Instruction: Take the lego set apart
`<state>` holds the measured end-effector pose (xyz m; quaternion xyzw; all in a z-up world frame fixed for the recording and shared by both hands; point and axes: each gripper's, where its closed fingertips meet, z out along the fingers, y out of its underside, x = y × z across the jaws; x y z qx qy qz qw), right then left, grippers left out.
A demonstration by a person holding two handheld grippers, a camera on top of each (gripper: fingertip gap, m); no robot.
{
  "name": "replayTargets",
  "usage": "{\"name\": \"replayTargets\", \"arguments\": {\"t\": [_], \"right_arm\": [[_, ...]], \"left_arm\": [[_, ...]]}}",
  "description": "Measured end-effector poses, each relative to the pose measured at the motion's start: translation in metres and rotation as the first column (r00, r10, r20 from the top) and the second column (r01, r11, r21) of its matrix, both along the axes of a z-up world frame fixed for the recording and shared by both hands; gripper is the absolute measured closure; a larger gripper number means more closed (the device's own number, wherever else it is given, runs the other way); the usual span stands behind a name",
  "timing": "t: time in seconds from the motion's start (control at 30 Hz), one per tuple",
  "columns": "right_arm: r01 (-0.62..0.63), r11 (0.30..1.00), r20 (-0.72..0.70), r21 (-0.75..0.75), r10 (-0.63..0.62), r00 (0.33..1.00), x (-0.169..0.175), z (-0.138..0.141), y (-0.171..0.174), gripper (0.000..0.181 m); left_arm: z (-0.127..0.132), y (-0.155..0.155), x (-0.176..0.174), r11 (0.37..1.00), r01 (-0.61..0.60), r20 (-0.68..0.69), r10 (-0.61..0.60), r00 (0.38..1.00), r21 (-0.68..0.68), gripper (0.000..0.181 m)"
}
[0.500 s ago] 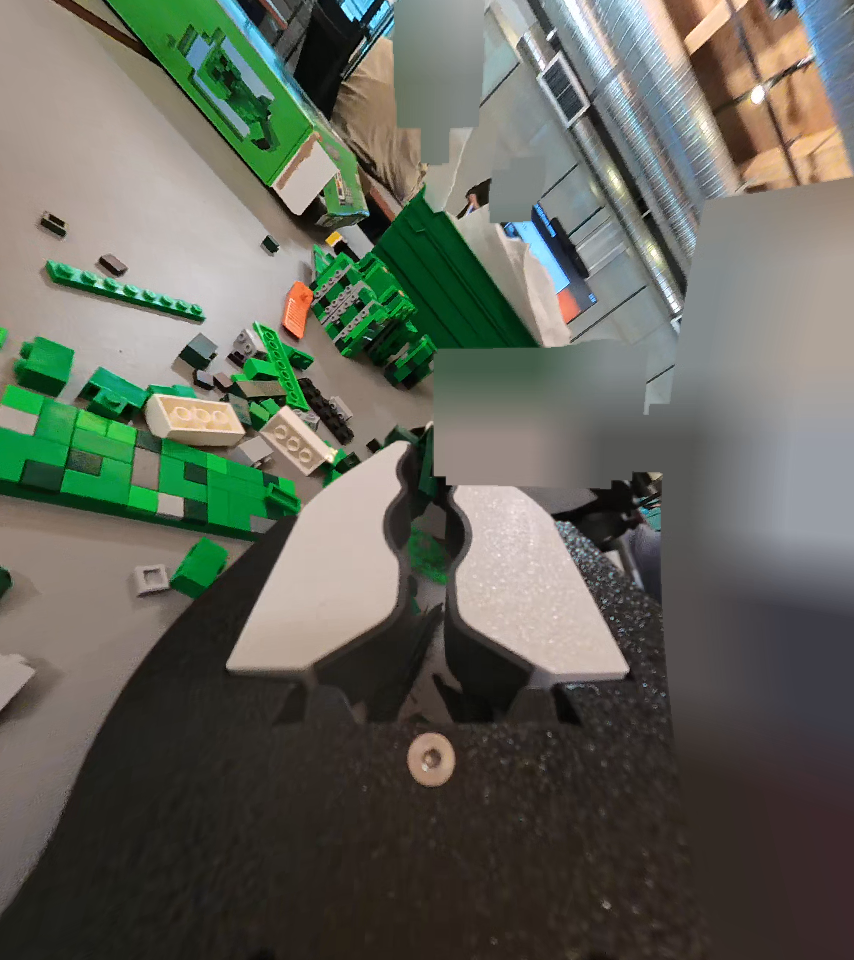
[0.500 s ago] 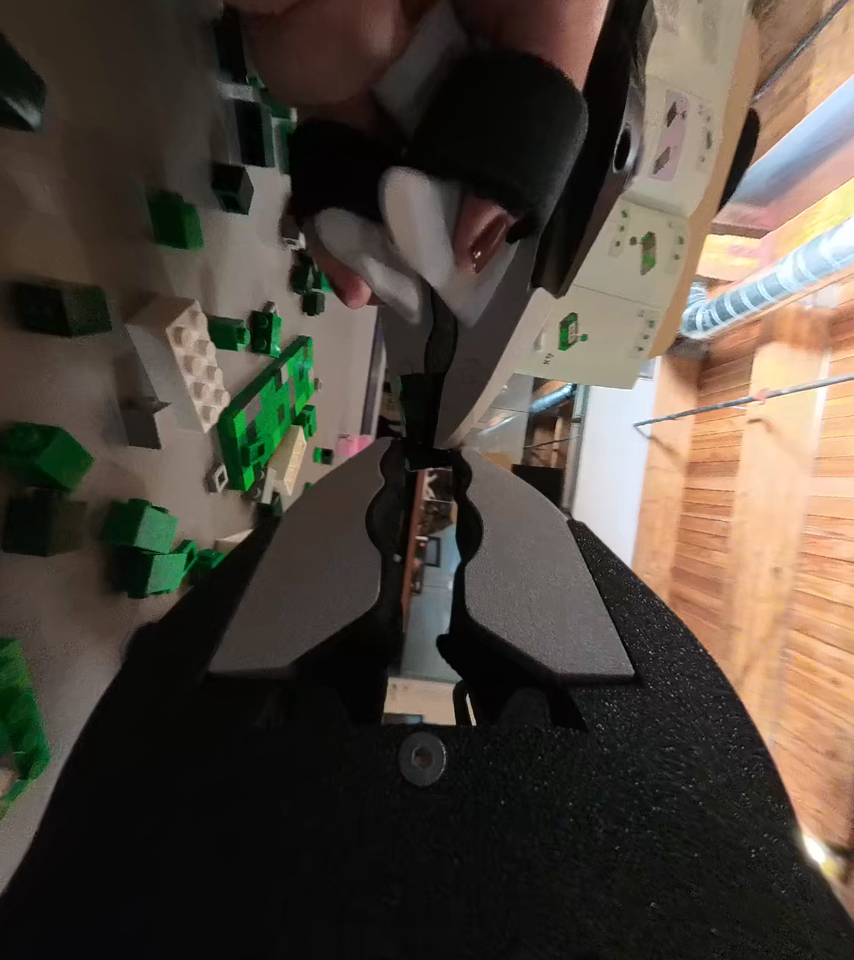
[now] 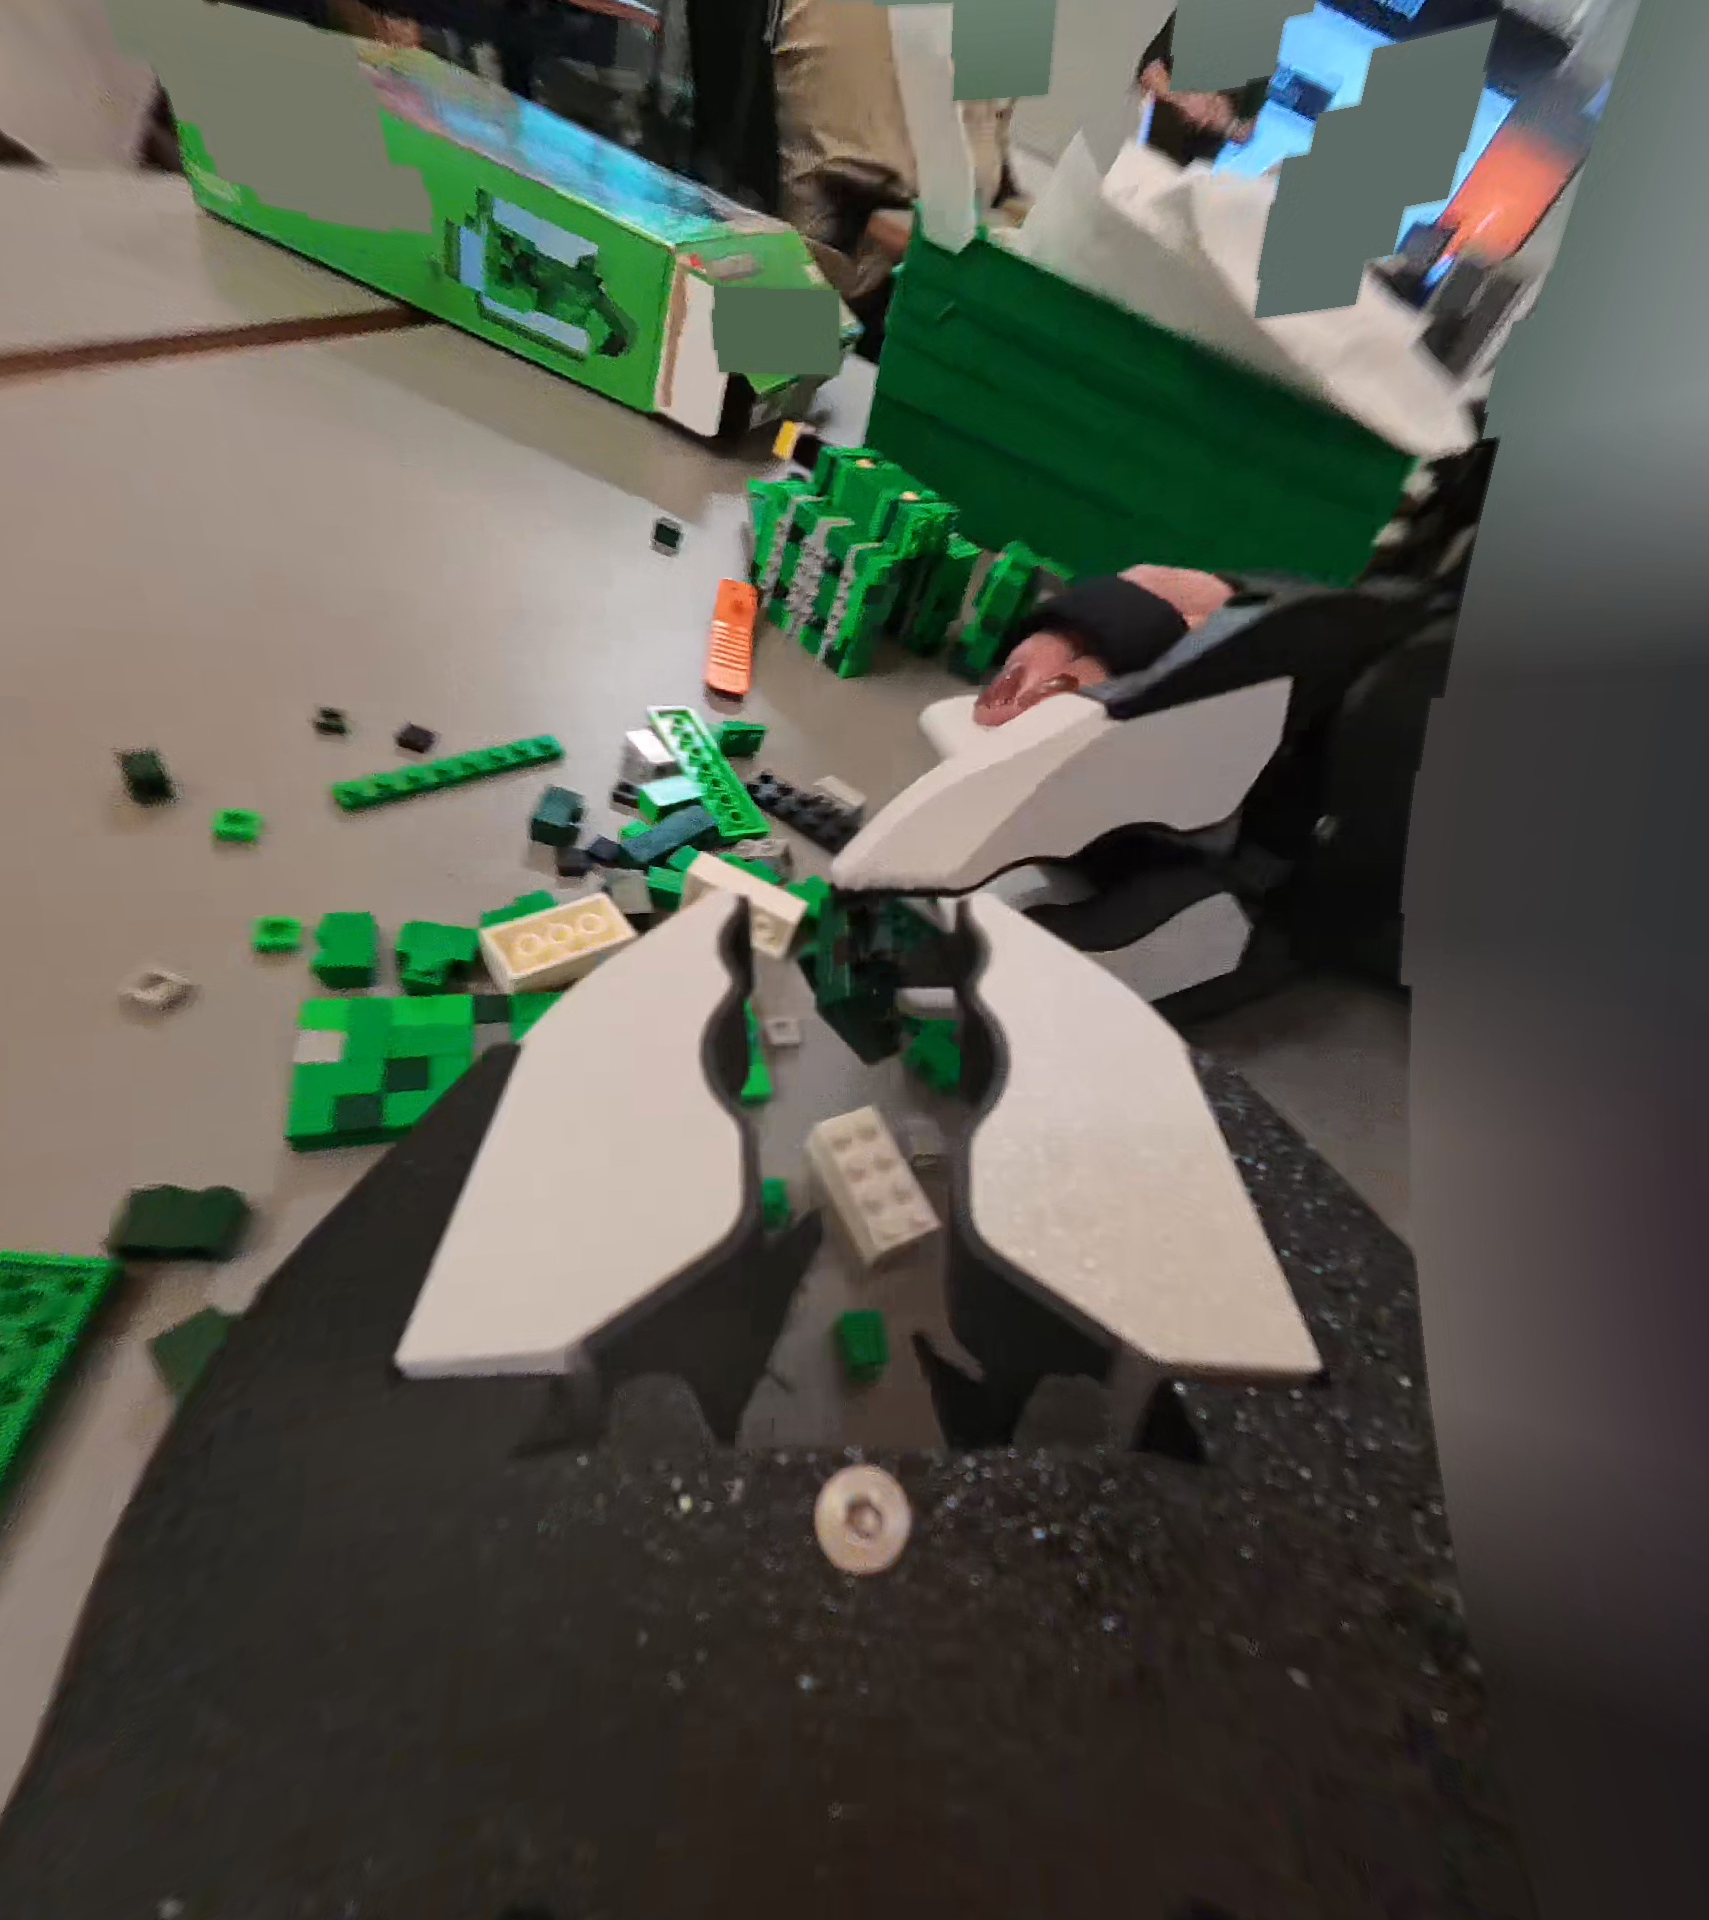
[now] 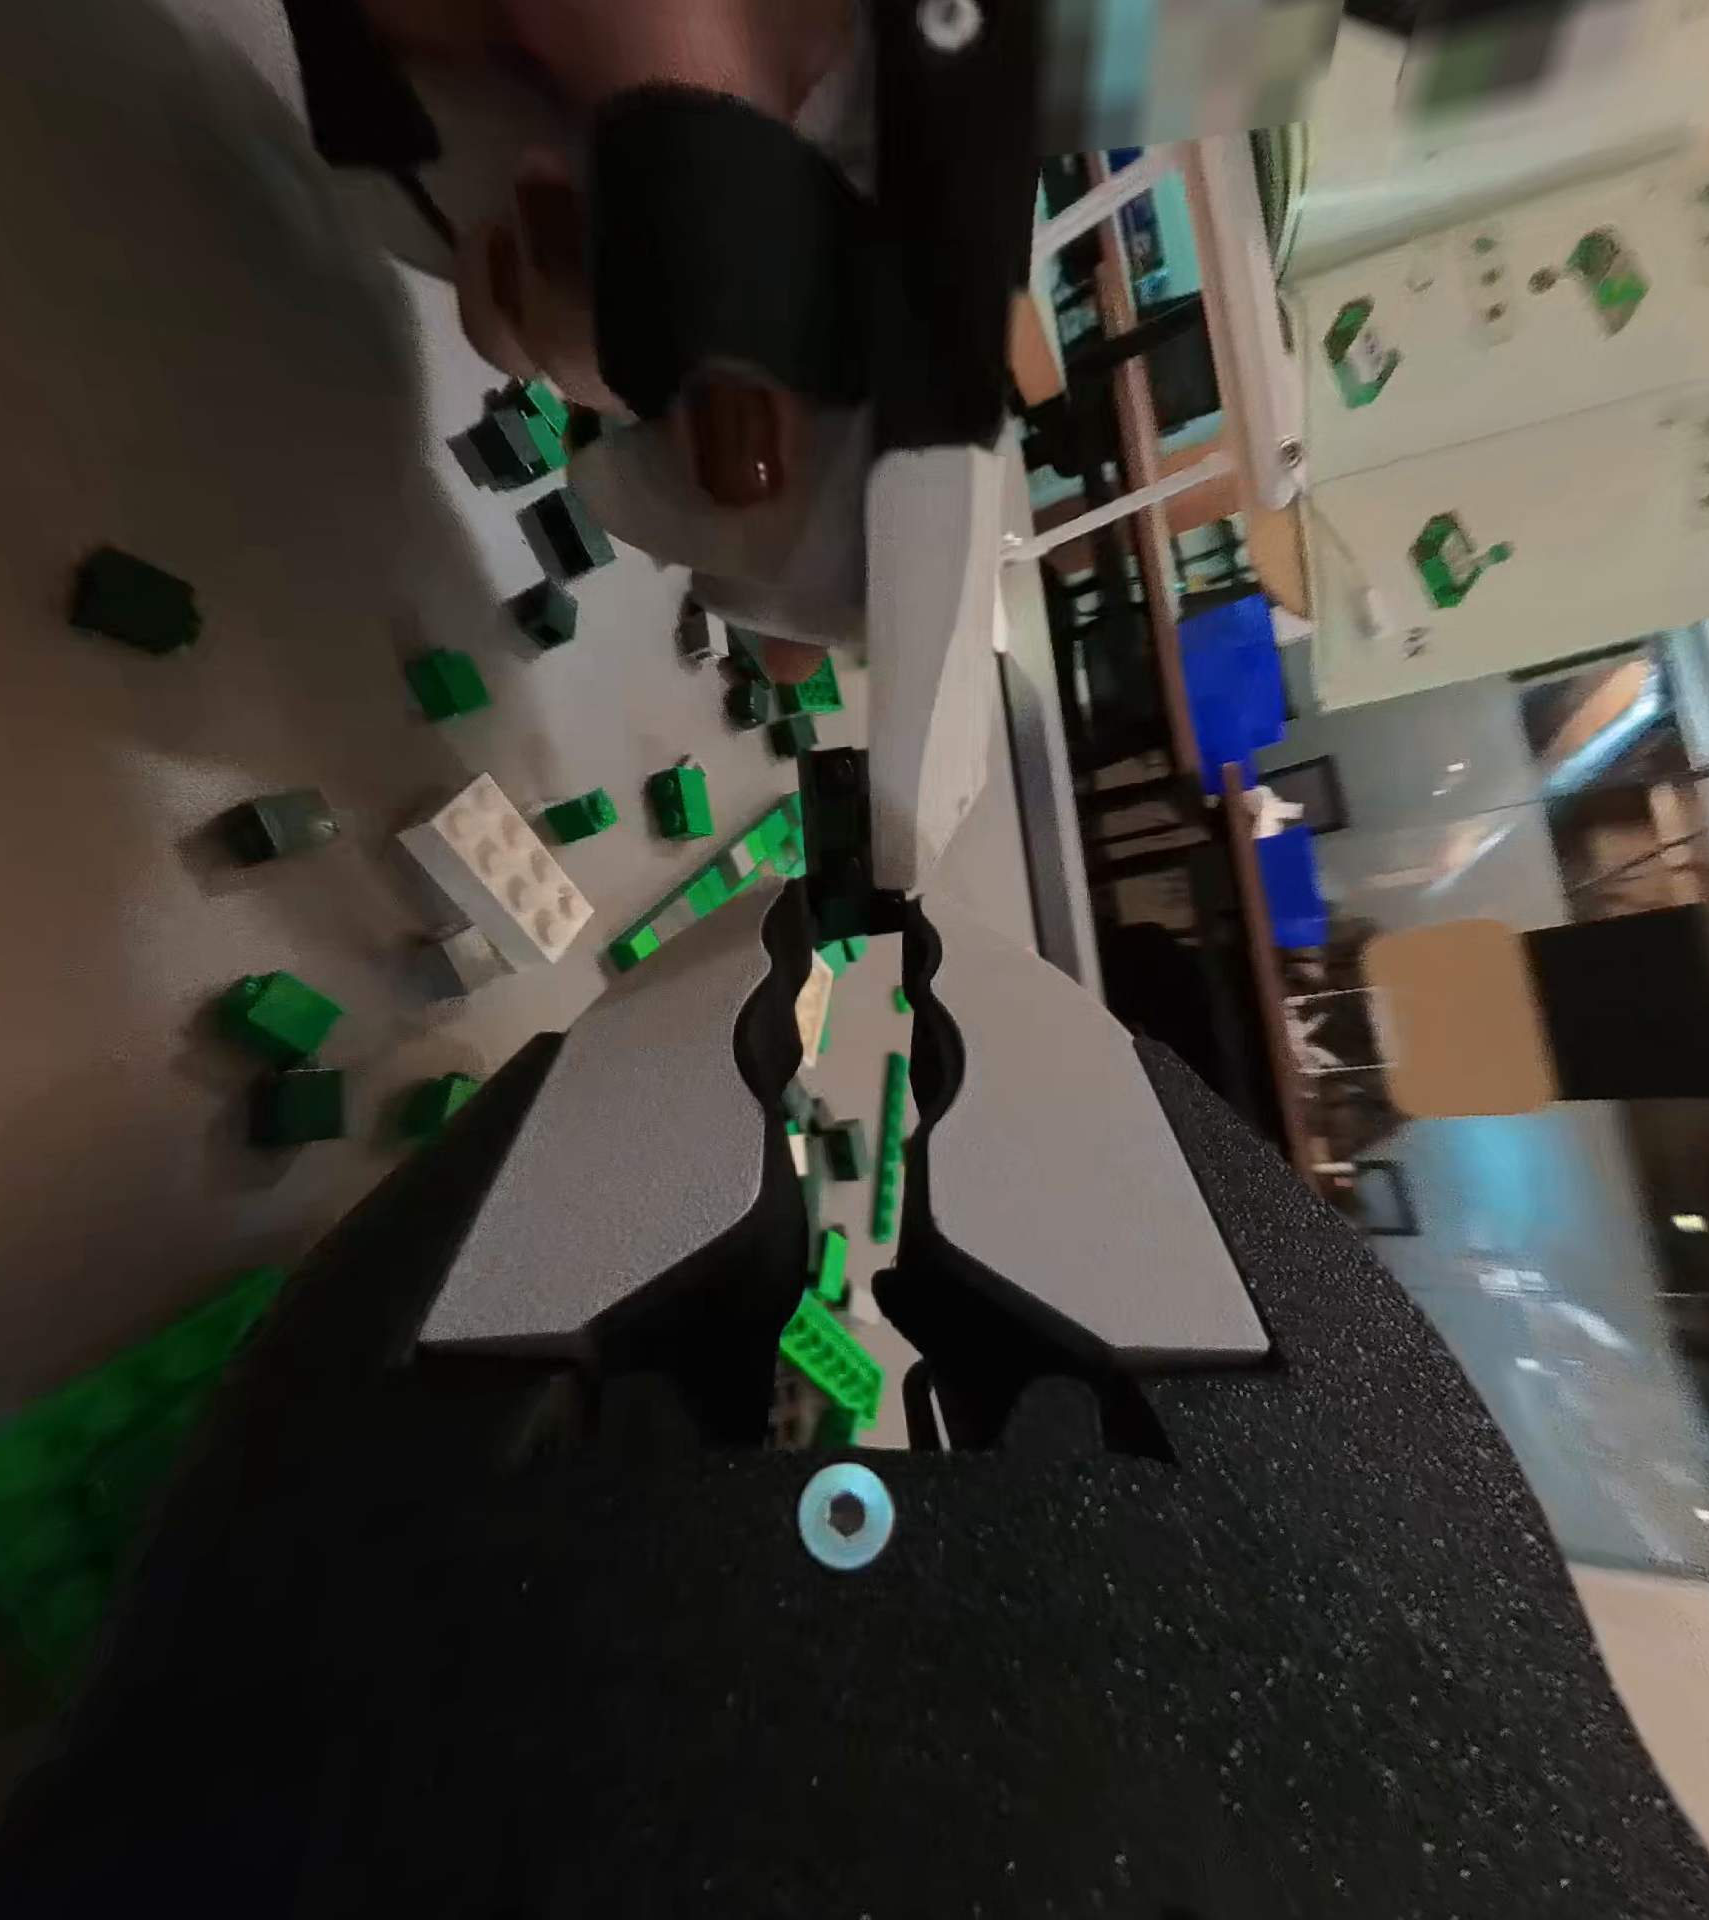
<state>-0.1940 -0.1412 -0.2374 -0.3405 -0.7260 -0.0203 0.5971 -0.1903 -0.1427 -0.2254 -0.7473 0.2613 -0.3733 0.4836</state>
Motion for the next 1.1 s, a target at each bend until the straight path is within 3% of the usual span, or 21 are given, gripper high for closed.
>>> {"name": "replayTargets", "arguments": {"t": [0.03,0.2,0.3,0.4,0.67,0.77,0.8,0.83,1.1], "right_arm": [[-0.003,0.999,-0.002,-0.050,0.003,1.000,0.000,-0.002,0.001,0.165],[0.002,0.970,-0.001,-0.244,-0.002,1.000,0.007,-0.008,0.006,0.165],[0.013,0.962,0.036,-0.274,-0.003,0.999,0.012,-0.011,0.008,0.165],[0.020,0.966,0.092,-0.259,0.004,0.996,0.015,-0.017,0.006,0.165],[0.012,0.986,0.173,-0.166,0.017,0.985,0.016,-0.022,0.002,0.164],[0.007,0.993,0.193,-0.121,0.017,0.981,0.016,-0.023,0.001,0.165],[0.007,0.995,0.203,-0.103,0.014,0.979,0.016,-0.023,0.001,0.165],[0.010,0.996,0.213,-0.085,0.008,0.977,0.015,-0.024,0.001,0.164],[0.002,0.987,0.203,-0.162,0.031,0.979,0.015,-0.024,-0.005,0.162]], "left_arm": [[0.000,0.001,-0.002,0.999,-0.007,-0.052,0.010,0.999,0.054,0.143],[-0.013,-0.003,-0.004,0.958,0.091,-0.386,0.023,0.922,0.273,0.146],[-0.019,-0.008,0.002,0.924,0.159,-0.492,0.036,0.870,0.348,0.146],[-0.027,-0.002,0.000,0.918,0.135,-0.580,0.117,0.806,0.373,0.158],[-0.036,-0.002,0.003,0.928,0.139,-0.601,0.105,0.793,0.346,0.165],[-0.038,0.001,0.003,0.929,0.124,-0.618,0.129,0.776,0.350,0.143],[-0.041,0.000,0.003,0.929,0.137,-0.635,0.121,0.763,0.343,0.160],[-0.041,-0.001,0.004,0.923,0.157,-0.643,0.117,0.757,0.353,0.164],[-0.039,-0.007,0.007,0.886,0.250,-0.691,0.102,0.716,0.390,0.165]]}}
